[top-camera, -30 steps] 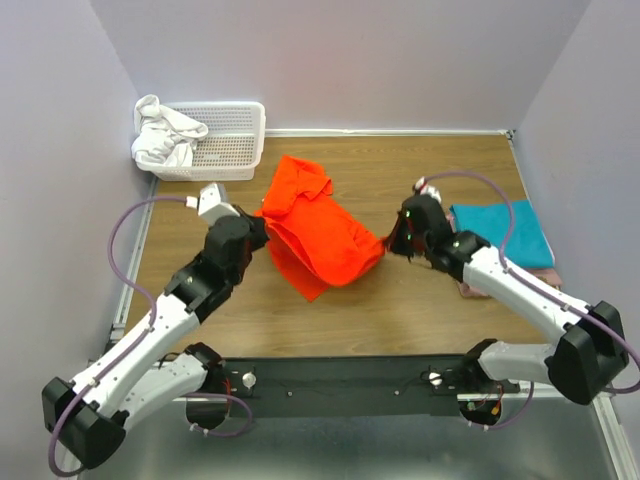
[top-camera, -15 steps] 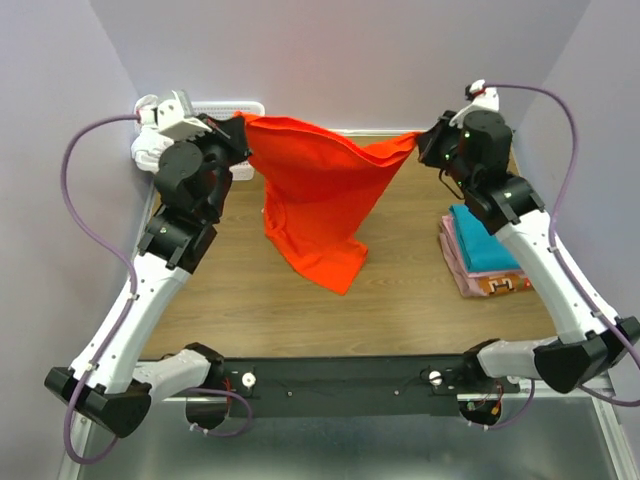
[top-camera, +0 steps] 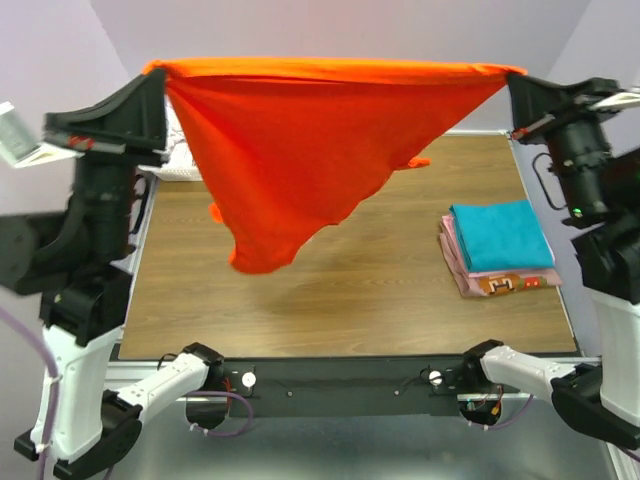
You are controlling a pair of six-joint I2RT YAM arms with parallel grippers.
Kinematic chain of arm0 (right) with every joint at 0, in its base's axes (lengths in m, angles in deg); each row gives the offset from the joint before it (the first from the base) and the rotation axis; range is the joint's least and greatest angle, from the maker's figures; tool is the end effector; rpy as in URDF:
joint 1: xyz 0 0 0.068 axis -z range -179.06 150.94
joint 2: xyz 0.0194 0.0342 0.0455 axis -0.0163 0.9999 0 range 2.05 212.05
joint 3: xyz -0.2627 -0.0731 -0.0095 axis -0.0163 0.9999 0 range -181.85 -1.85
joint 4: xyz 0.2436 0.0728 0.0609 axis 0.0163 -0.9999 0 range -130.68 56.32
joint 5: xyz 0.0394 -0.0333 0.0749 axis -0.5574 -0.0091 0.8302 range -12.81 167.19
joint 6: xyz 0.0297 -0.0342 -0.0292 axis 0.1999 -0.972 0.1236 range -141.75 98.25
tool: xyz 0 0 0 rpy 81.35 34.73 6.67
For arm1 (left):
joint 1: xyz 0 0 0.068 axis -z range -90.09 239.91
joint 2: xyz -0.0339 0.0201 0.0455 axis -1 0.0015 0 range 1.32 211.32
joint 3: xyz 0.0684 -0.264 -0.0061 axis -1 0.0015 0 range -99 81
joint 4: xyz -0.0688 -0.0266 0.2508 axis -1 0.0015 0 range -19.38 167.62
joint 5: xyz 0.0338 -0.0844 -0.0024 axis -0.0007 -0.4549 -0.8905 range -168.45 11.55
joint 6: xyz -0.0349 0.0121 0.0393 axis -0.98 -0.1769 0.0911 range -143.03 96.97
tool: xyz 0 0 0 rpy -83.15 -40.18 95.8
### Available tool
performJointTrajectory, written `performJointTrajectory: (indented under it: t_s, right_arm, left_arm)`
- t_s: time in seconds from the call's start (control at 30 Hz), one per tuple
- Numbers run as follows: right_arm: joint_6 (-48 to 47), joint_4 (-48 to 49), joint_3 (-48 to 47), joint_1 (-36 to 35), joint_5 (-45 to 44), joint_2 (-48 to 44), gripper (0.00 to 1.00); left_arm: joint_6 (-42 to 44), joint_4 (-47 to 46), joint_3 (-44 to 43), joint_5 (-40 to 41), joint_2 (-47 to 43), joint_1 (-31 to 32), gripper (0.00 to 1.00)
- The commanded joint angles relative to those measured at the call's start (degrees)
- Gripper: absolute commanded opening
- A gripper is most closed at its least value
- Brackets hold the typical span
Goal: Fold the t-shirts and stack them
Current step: Flatten the tshirt out
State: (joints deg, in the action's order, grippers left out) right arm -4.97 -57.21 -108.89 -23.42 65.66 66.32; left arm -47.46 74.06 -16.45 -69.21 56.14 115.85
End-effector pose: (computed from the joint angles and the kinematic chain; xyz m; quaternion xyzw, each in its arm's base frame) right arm 0.1370 0.0542 0.5977 0.0437 0.5802 0.2305 0.7799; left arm 0.0854 -0.0352 0.6083 -0.0671 0.4285 -0.3519 0.8295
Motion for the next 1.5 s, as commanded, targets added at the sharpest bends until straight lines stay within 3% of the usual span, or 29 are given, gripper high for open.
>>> performJointTrajectory:
  t_s: [0.0, 0.2, 0.33, 0.47, 0.6, 0.77, 0.87, 1.03, 1.17, 1.27, 1.4, 1.47]
  right_arm:
    - [-2.18, -3.19, -3.96, 0.28, 2.30, -0.55, 0.00]
    - [-3.94, -3.72, -7.12, 0.28, 0.73, 1.29, 0.01]
    - [-5.52, -3.63, -7.39, 0.28, -4.36, 5.24, 0.01]
    - [-9.03, -3.54, -8.53, 0.36, -12.27, 11.39, 0.00]
    - [-12.99, -3.10, -12.47, 1.15, -20.54, 21.48, 0.00]
    - [-11.51, -3.01, -18.19, 6.60, -15.73, 30.46, 0.00]
    - [-9.92, -3.01, -23.10, 10.63, -10.82, 34.76, 0.00]
    - [-8.69, -3.01, -26.46, 11.97, -6.76, 35.58, 0.00]
    - [-8.86, -3.01, -23.75, 12.05, -5.96, 32.24, 0.00]
    - [-8.87, -2.93, -16.38, 12.05, -6.13, 27.15, 0.00]
    - [-5.37, -2.66, 2.24, 12.06, -6.75, 17.58, 0.00]
    - [-2.38, -2.49, 14.28, 12.14, -6.40, 11.88, 0.01]
  left_arm:
    - [2.19, -0.72, -4.15, -5.63, -1.48, -0.27, 0.00]
    - [3.24, -0.63, -5.56, -6.08, -0.43, -0.27, 0.00]
    - [4.82, -0.63, -4.07, -0.02, 2.38, -0.27, 0.00]
    - [6.58, -0.63, -4.06, 11.21, 9.92, -0.36, 0.00]
    - [9.30, -0.72, -7.65, 13.53, 18.89, -1.76, 0.00]
    - [9.39, 0.60, -14.95, 8.70, 29.27, -5.89, 0.00]
    - [9.22, 4.45, -26.69, 4.15, 37.78, -8.70, 0.00]
    - [11.06, 6.84, -33.42, 1.66, 40.97, -8.79, 0.00]
    - [11.42, 6.23, -29.31, 3.07, 37.99, -8.79, 0.00]
    - [10.72, 4.47, -19.82, 2.72, 31.76, -8.79, 0.00]
    - [5.72, 0.00, -1.03, 0.79, 22.71, -8.27, 0.00]
    - [1.69, -3.08, 12.59, 0.78, 16.49, -7.74, 0.00]
